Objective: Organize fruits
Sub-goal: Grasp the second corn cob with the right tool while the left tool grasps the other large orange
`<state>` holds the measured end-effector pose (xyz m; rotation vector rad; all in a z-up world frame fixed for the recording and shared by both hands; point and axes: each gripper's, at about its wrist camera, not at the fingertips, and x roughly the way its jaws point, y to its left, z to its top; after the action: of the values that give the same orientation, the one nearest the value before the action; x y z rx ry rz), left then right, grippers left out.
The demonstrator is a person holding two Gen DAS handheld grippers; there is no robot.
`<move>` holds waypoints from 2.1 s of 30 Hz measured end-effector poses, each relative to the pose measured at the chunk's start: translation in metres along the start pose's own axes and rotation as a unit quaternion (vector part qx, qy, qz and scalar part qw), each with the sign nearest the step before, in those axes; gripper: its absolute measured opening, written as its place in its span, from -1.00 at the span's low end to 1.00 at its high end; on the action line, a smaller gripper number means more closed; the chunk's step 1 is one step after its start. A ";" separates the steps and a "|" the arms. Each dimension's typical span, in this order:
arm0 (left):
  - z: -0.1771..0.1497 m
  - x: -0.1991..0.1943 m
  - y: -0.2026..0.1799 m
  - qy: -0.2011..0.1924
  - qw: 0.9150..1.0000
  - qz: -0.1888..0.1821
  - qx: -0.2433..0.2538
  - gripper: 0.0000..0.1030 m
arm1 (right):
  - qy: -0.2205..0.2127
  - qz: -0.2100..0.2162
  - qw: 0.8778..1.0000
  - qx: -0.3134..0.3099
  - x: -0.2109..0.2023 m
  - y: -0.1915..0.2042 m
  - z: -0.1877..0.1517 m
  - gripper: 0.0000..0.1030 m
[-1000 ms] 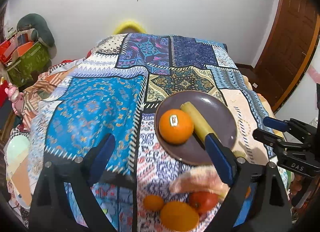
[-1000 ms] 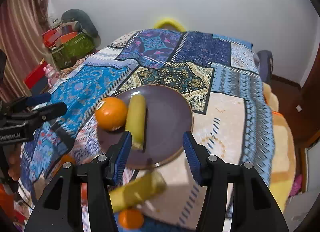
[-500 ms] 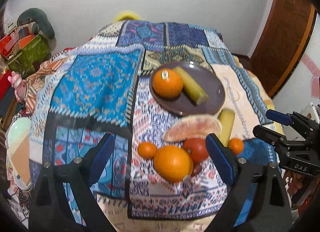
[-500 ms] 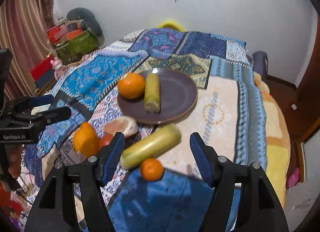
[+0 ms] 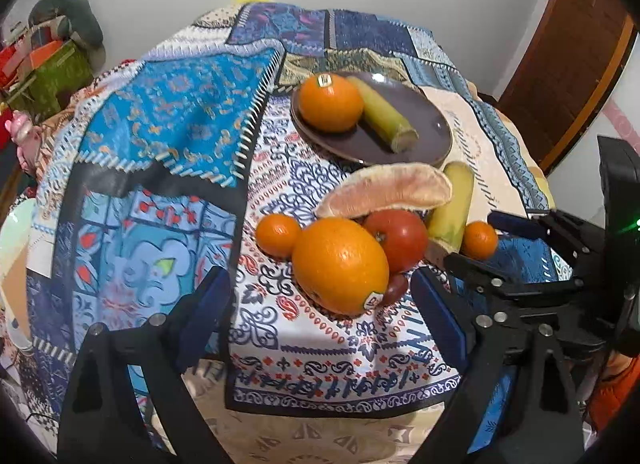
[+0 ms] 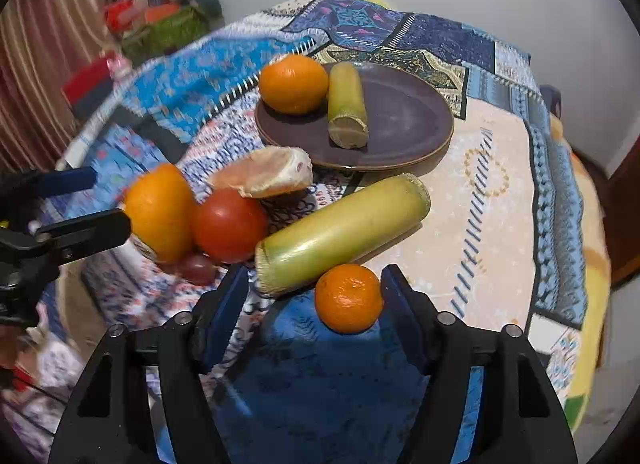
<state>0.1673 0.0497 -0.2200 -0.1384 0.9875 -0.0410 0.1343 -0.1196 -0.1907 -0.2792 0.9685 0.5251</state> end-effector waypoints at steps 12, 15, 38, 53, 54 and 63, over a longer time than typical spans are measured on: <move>0.004 0.020 -0.014 0.010 1.000 -0.001 0.008 0.57 | -0.006 0.004 1.000 0.012 0.003 -0.020 0.007 0.29; 0.003 0.025 -0.012 0.016 1.000 -0.003 0.003 0.43 | -0.010 0.006 0.999 0.031 -0.002 -0.035 0.008 0.16; 0.007 -0.003 0.002 -0.026 1.000 0.003 -0.012 0.14 | -0.004 0.008 0.995 0.101 0.006 -0.074 0.034 0.00; 0.016 -0.022 -0.006 -0.051 0.999 -0.001 -0.001 0.14 | -0.005 -0.013 0.993 0.120 0.018 -0.083 0.024 -0.31; 0.017 -0.022 -0.008 -0.051 0.999 -0.002 0.000 0.14 | -0.006 -0.011 0.992 0.122 0.014 -0.088 0.020 -0.34; 0.026 -0.020 -0.019 -0.056 0.998 -0.008 0.013 0.14 | 0.007 -0.027 0.995 0.092 -0.016 -0.112 -0.010 -0.82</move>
<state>0.1790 0.0354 -0.1868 -0.1233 0.8747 -0.0596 0.1805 -0.2228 -0.1829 -0.1427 1.0133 0.3822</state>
